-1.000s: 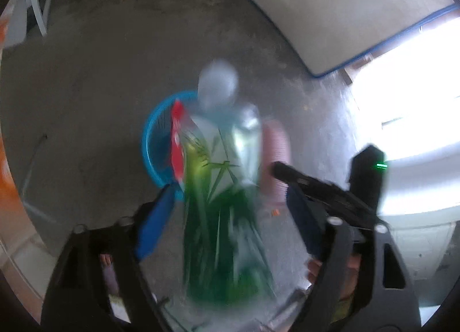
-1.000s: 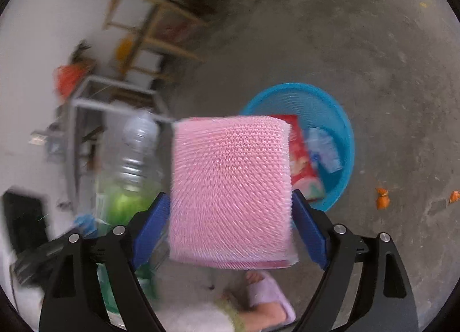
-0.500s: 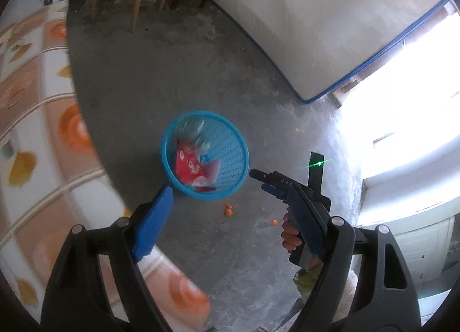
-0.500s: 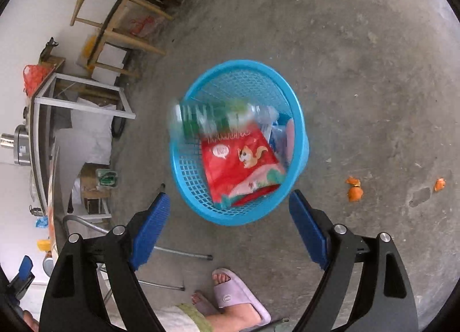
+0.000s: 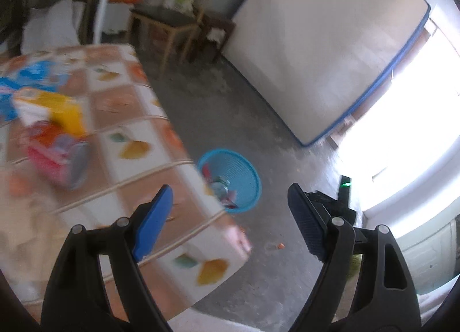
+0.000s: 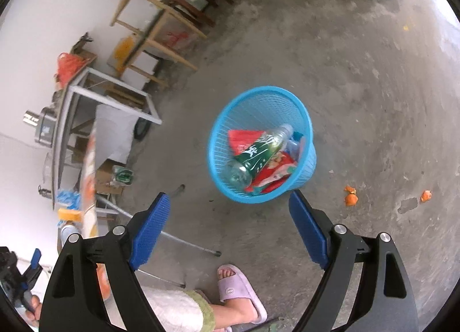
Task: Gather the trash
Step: 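Return to the table and grasp the clear plastic box with the left tool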
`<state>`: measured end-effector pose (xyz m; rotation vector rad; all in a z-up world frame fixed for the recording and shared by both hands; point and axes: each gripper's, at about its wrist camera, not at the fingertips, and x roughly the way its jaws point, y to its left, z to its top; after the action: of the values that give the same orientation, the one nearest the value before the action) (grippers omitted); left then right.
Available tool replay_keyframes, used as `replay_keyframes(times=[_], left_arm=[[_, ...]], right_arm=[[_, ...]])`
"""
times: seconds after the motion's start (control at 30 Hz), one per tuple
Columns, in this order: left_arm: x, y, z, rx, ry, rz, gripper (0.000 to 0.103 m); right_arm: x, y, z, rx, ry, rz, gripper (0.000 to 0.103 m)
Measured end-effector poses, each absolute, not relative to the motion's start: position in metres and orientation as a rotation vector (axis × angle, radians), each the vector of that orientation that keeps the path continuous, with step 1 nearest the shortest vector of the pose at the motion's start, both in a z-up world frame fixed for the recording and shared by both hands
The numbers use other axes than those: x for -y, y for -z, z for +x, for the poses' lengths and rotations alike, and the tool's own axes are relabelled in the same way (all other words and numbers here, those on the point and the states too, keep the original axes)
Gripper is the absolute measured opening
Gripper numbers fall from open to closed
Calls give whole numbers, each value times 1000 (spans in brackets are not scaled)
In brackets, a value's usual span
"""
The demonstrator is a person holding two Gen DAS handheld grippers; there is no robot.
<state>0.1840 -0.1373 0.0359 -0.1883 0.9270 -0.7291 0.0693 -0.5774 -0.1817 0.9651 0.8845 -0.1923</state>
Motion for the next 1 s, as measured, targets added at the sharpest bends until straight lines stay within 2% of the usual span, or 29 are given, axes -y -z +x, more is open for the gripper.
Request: replay_keyframes(times=[0.3,0.53,0.83,1.0], left_arm=[[14,-50,144,-792,528,-206,81],[-49,-40,108,-785,389,-222,83],[-84,-4,91,-791,295,-226,83],[-92,6,100,-780,310,-205,83]], right_arm=[[508,105,81,-838,29,776,88],[428,57,116,-848,-190,645,88],[308,24,146,-908,-441,494,88],[258,24,157,-966,-529,439,88]])
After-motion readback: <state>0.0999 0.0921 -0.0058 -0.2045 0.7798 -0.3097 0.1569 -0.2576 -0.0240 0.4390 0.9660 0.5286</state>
